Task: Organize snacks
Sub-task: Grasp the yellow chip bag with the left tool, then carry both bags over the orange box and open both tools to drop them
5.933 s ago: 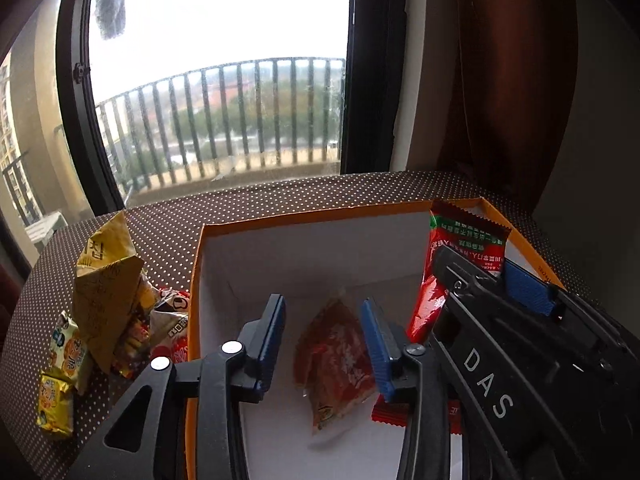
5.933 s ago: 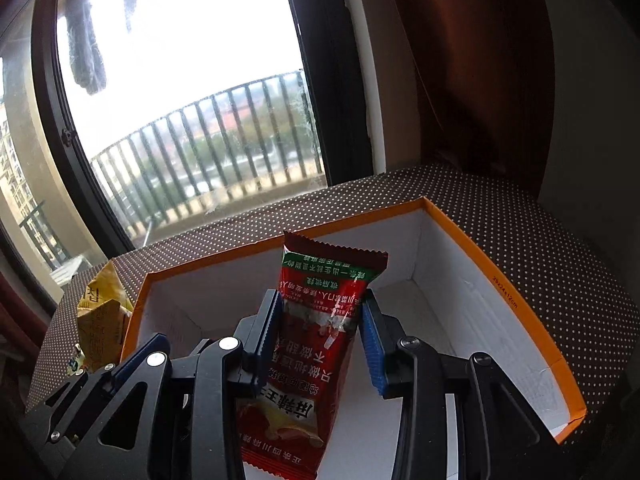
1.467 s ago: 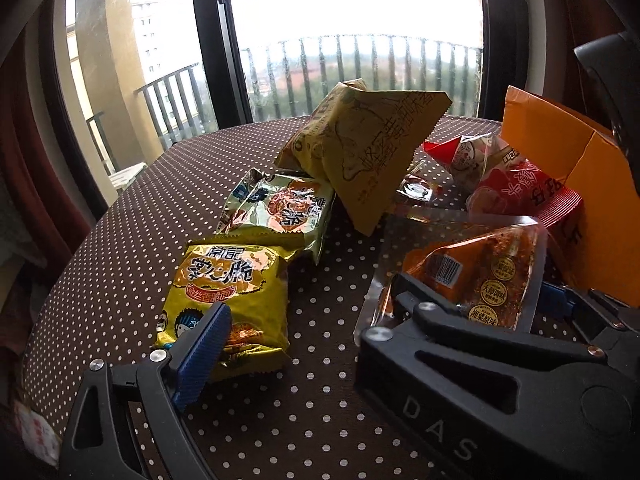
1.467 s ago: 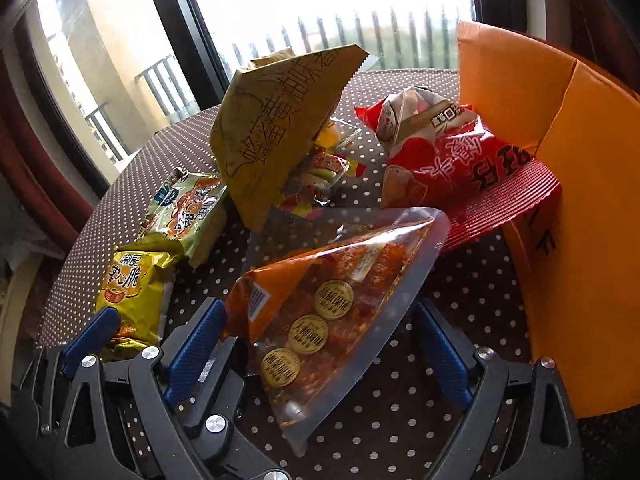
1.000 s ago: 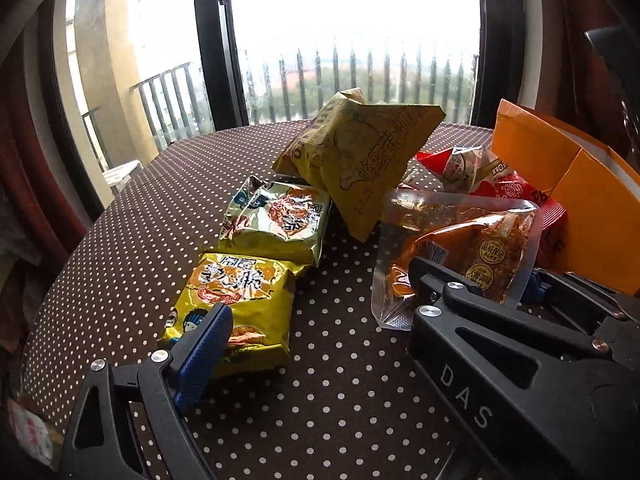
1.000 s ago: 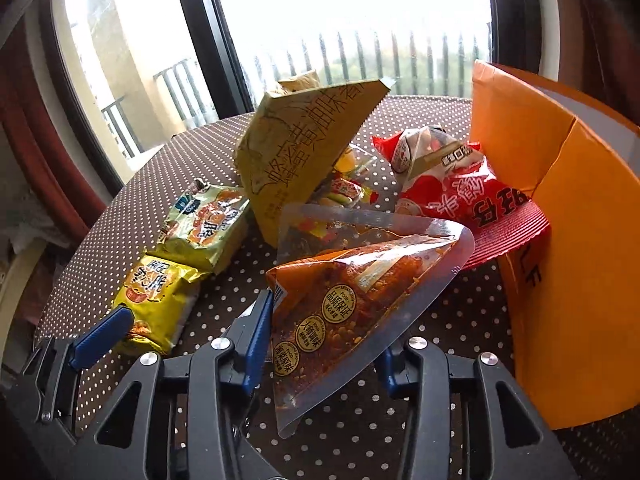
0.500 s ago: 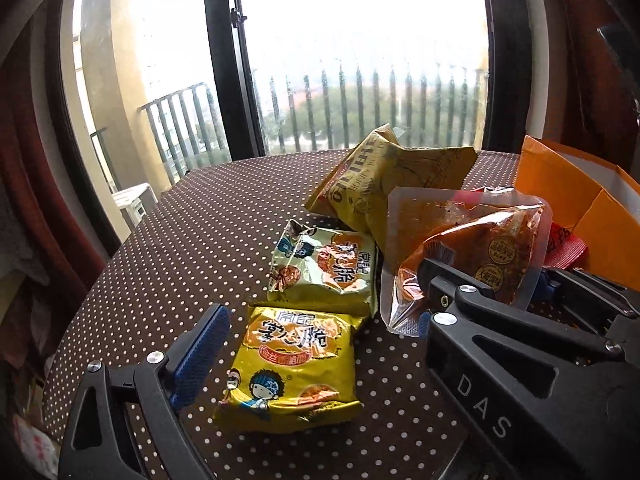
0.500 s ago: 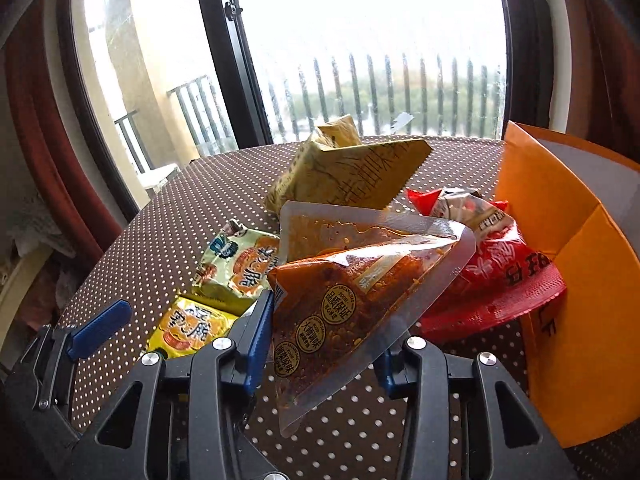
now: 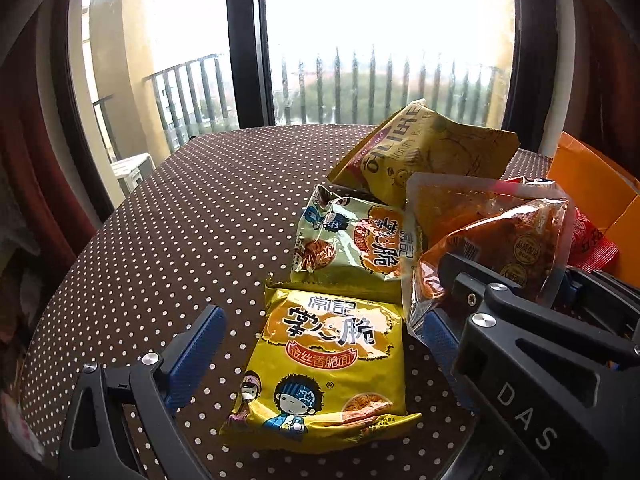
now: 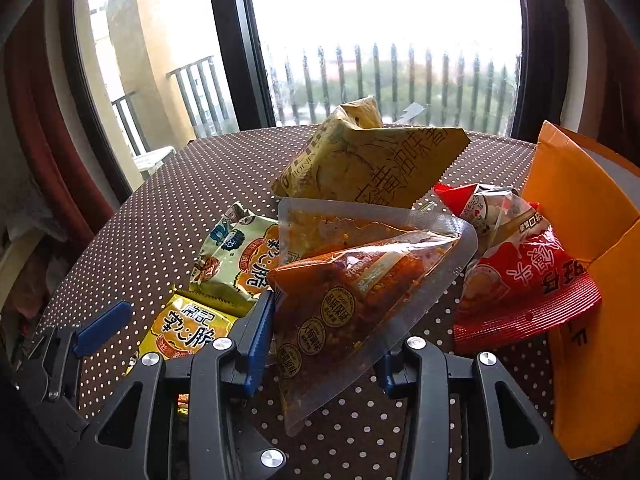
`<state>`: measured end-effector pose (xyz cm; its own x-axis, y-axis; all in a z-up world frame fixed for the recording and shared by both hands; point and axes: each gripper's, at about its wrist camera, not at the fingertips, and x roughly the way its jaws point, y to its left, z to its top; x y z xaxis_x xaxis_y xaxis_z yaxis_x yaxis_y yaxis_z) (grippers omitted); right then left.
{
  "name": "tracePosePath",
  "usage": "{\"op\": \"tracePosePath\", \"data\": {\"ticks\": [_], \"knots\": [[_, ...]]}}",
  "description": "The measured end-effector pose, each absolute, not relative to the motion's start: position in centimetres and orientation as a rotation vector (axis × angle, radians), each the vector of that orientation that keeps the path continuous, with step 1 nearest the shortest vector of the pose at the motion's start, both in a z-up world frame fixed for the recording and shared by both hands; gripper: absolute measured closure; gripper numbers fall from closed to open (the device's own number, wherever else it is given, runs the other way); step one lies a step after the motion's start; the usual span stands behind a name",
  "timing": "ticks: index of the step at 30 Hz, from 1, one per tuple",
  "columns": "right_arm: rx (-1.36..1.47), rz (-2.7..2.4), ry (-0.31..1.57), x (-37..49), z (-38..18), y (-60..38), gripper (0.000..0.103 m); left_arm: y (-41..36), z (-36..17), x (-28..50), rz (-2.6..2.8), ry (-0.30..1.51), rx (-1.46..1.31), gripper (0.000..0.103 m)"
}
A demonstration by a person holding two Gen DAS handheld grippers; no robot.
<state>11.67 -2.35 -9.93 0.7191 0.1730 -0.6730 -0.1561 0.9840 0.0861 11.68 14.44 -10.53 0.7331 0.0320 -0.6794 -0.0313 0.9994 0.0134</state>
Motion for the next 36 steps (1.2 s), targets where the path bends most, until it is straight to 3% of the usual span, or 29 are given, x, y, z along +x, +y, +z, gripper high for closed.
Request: {"op": "tracePosePath", "data": {"ticks": [8, 10, 12, 18, 36], "knots": [[0.016, 0.155, 0.743, 11.3, -10.0, -2.4, 0.058, 14.5, -11.8, 11.4, -0.028, 0.792, -0.026, 0.003], [0.024, 0.134, 0.735, 11.2, -10.0, -2.7, 0.058, 14.1, -12.1, 11.3, -0.014, 0.807, 0.002, 0.007], [0.029, 0.117, 0.719, 10.9, -9.7, -3.1, 0.058, 14.0, -12.4, 11.6, -0.002, 0.825, 0.011, 0.02], [0.04, 0.117, 0.732, 10.3, -9.9, -3.7, 0.058, 13.9, -12.8, 11.9, 0.01, 0.829, 0.004, 0.028], [0.059, 0.135, 0.723, 8.5, -9.3, -5.5, 0.058, 11.6, -10.5, 9.4, 0.012, 0.787, -0.039, 0.028]]}}
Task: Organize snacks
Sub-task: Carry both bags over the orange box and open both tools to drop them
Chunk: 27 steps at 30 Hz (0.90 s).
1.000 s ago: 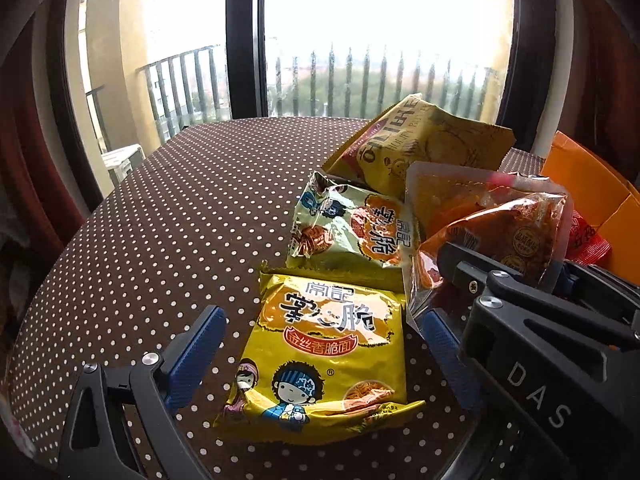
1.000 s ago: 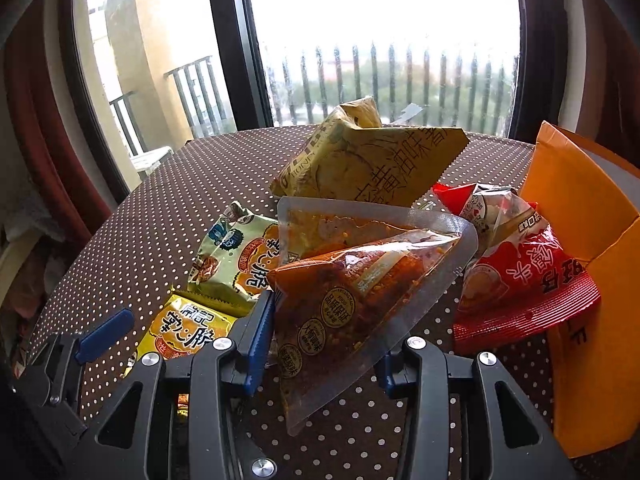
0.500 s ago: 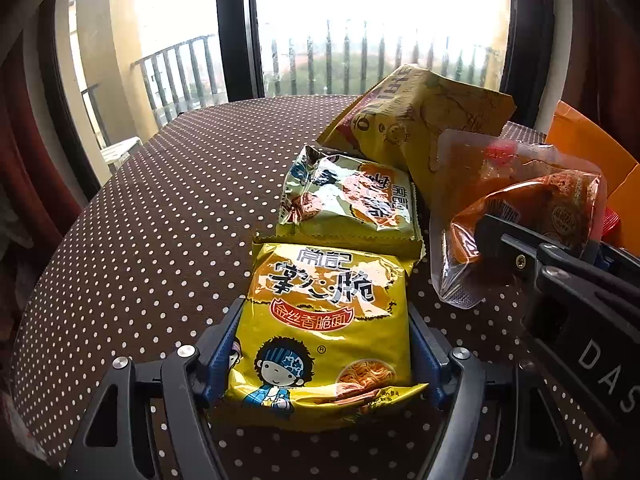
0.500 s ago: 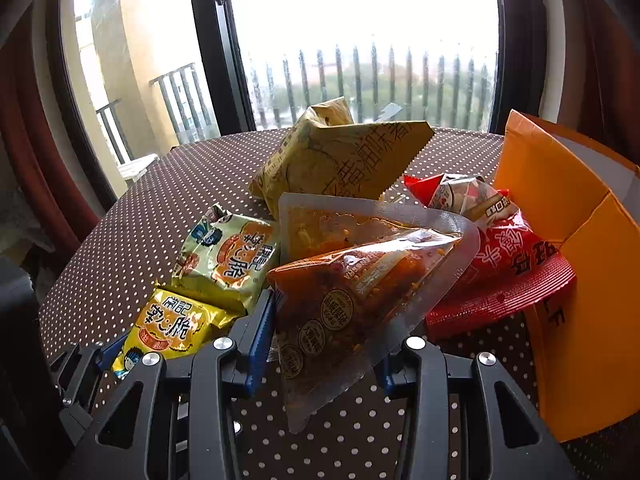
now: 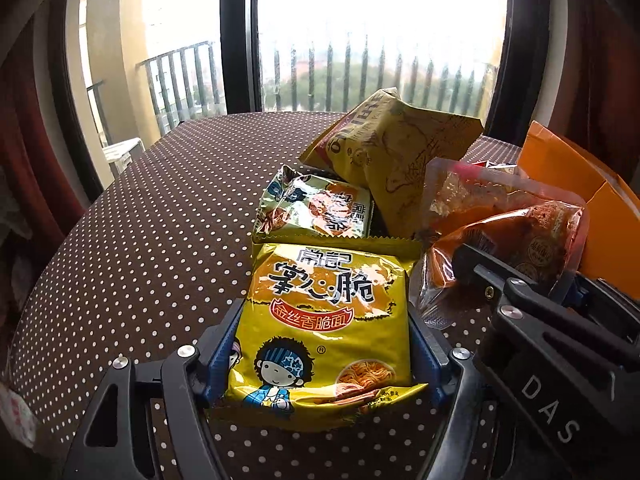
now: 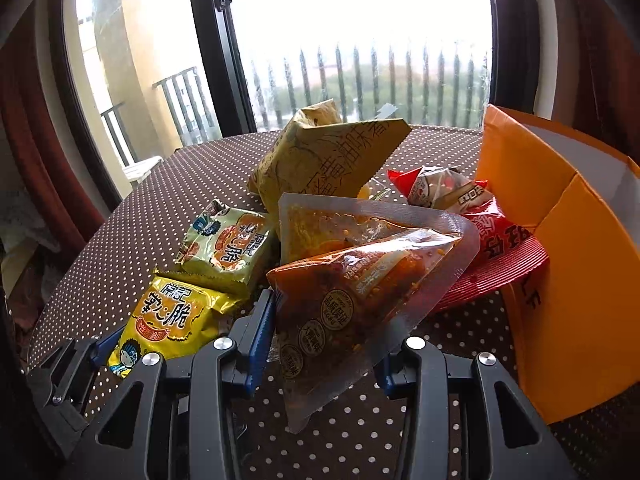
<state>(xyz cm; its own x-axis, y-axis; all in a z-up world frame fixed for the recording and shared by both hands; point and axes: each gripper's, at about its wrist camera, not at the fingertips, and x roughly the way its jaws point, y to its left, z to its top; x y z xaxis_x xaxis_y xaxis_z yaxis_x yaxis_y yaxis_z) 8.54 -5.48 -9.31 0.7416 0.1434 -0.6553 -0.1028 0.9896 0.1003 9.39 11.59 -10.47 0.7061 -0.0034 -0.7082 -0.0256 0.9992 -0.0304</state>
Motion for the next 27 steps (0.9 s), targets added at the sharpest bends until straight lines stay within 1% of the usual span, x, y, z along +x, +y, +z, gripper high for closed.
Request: {"op": "tracePosePath", "data": {"ticks": [9, 27], "knots": [[0.059, 0.141, 0.676, 7.9, -7.3, -7.0, 0.058, 9.9, -7.8, 8.5, 0.024, 0.756, -0.047, 0.028], [0.073, 0.149, 0.565, 6.9, -1.2, -11.1, 0.058, 5.3, -0.6, 6.8, 0.014, 0.608, 0.018, 0.028]]}}
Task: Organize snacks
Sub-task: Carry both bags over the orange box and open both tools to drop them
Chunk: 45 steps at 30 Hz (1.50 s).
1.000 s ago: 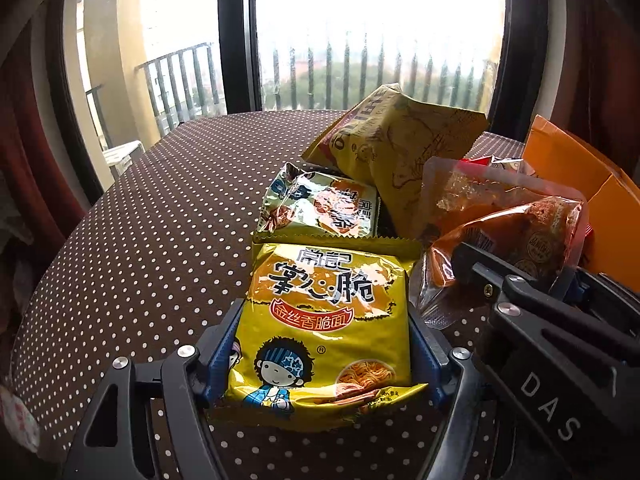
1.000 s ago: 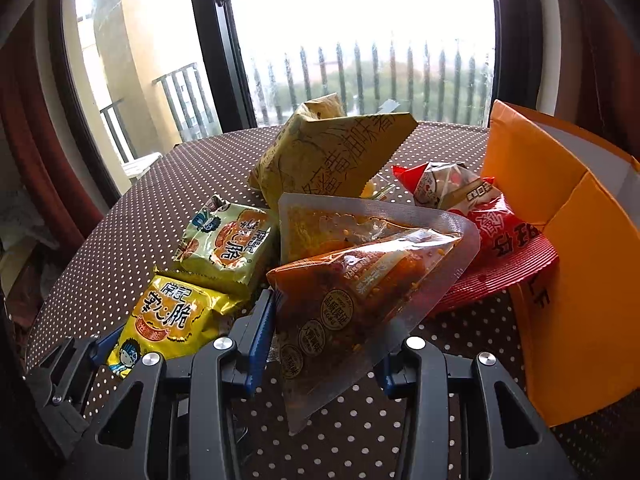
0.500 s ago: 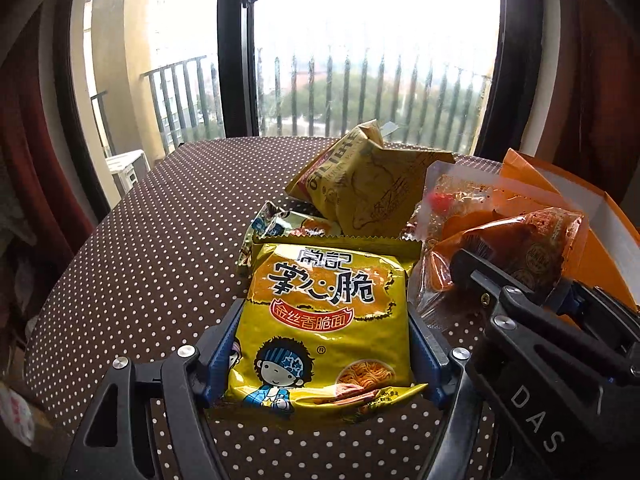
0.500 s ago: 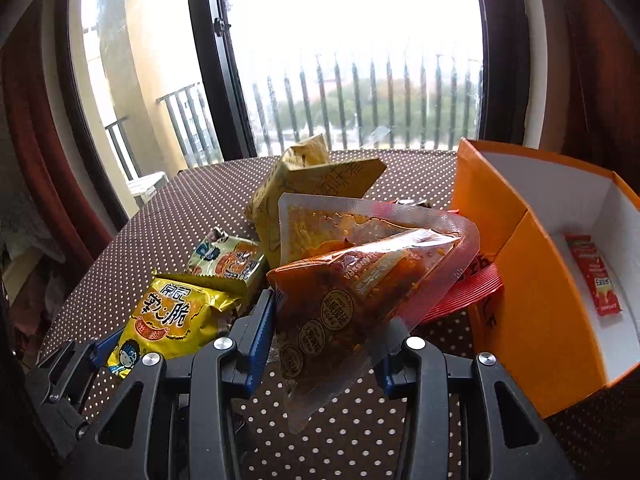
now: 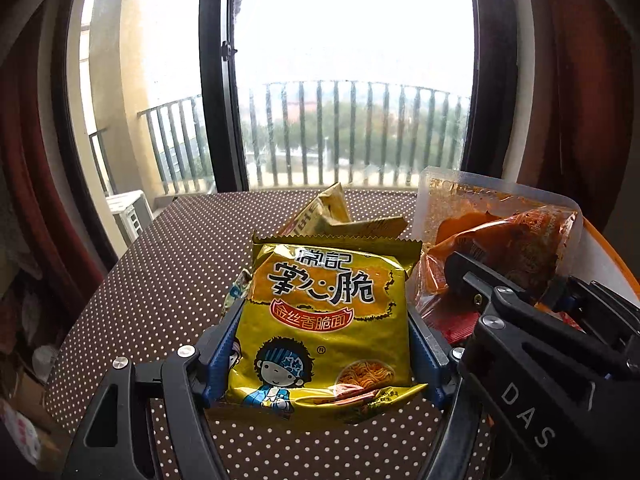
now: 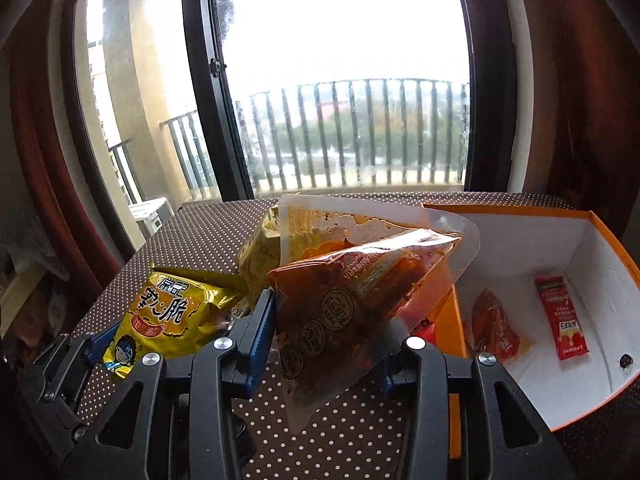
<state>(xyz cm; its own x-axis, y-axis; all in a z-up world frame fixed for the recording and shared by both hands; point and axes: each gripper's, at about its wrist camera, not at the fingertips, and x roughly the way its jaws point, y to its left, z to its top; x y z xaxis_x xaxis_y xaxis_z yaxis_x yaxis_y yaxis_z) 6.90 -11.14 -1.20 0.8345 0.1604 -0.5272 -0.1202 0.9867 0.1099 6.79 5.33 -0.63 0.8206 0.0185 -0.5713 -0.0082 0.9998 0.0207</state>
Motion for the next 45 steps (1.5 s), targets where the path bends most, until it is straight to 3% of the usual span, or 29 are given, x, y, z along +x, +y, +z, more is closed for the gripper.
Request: {"op": "tracePosePath", "data": {"ticks": [23, 45], "knots": [[0.076, 0.027, 0.411, 5.1, 5.1, -20.8, 0.058, -4.9, 5.9, 7.1, -0.13, 0.429, 0.087, 0.028], [0.187, -0.131, 0.553, 7.4, 1.1, -29.9, 0.058, -13.1, 0.5, 13.5, -0.359, 0.656, 0.14, 0.027]]}}
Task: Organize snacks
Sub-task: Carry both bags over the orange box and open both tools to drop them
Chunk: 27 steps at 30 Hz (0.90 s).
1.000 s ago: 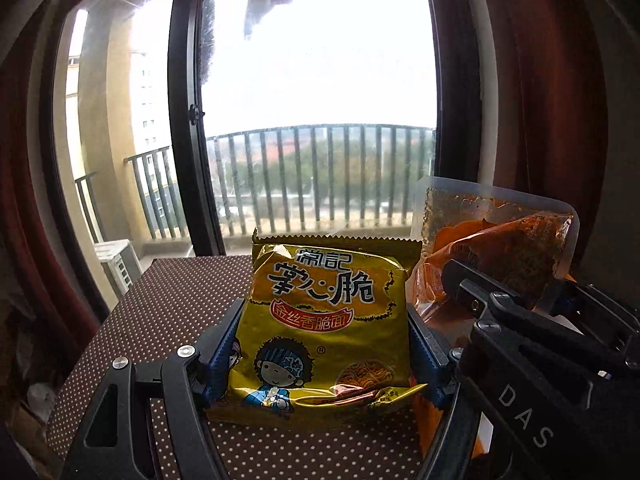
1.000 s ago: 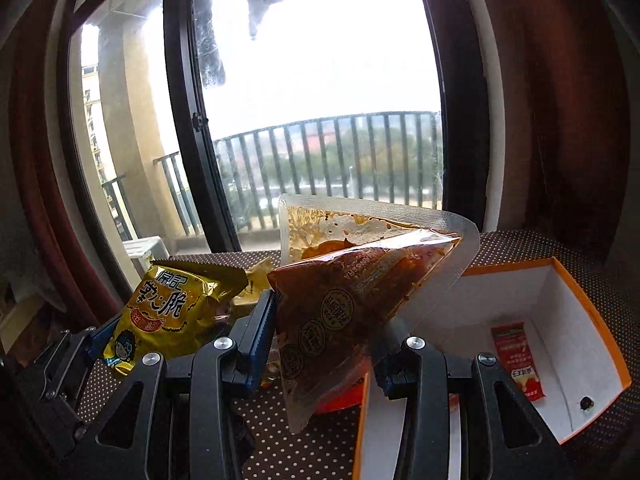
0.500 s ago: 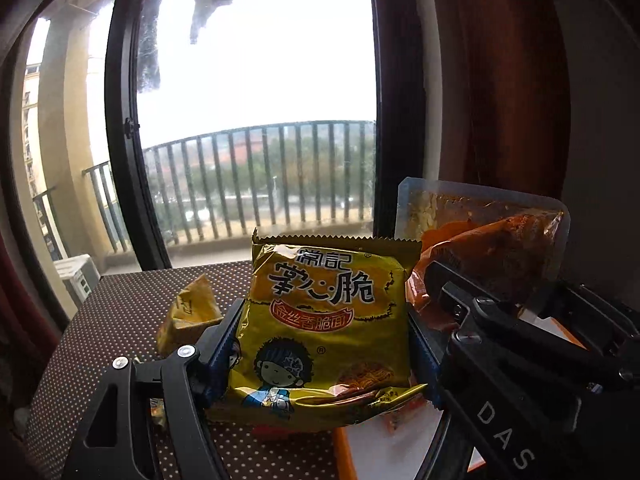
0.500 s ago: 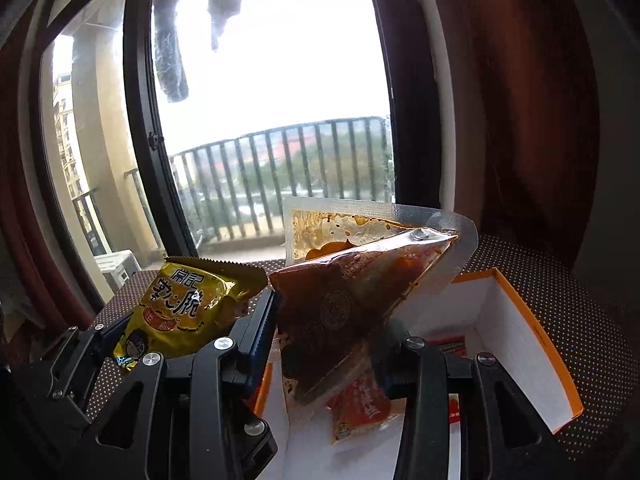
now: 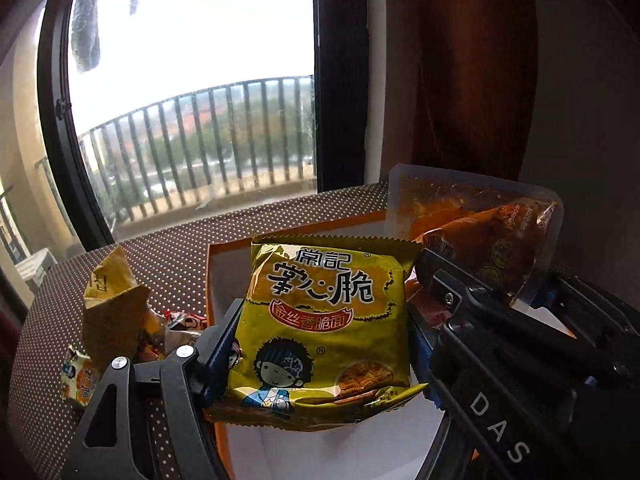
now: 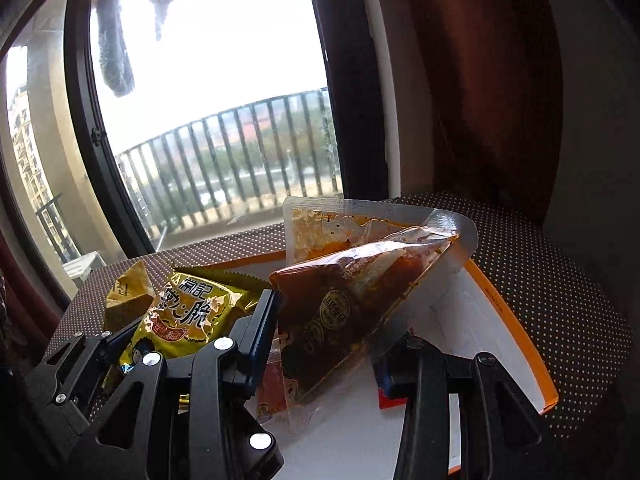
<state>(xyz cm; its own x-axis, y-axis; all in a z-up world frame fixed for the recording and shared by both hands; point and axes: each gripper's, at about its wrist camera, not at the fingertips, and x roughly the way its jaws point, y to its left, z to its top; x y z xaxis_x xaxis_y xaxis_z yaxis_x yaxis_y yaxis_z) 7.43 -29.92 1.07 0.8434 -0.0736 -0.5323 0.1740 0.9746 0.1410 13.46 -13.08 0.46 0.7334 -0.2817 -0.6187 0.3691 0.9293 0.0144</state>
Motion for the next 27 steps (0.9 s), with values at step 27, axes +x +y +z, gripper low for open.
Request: {"op": "tracePosePath", "data": {"ticks": [27], "knots": [[0.261, -0.062, 0.622, 9.1, -1.1, -31.3, 0.055, -15.4, -0.4, 13.0, -0.315, 0.702, 0.349, 0.014]]}}
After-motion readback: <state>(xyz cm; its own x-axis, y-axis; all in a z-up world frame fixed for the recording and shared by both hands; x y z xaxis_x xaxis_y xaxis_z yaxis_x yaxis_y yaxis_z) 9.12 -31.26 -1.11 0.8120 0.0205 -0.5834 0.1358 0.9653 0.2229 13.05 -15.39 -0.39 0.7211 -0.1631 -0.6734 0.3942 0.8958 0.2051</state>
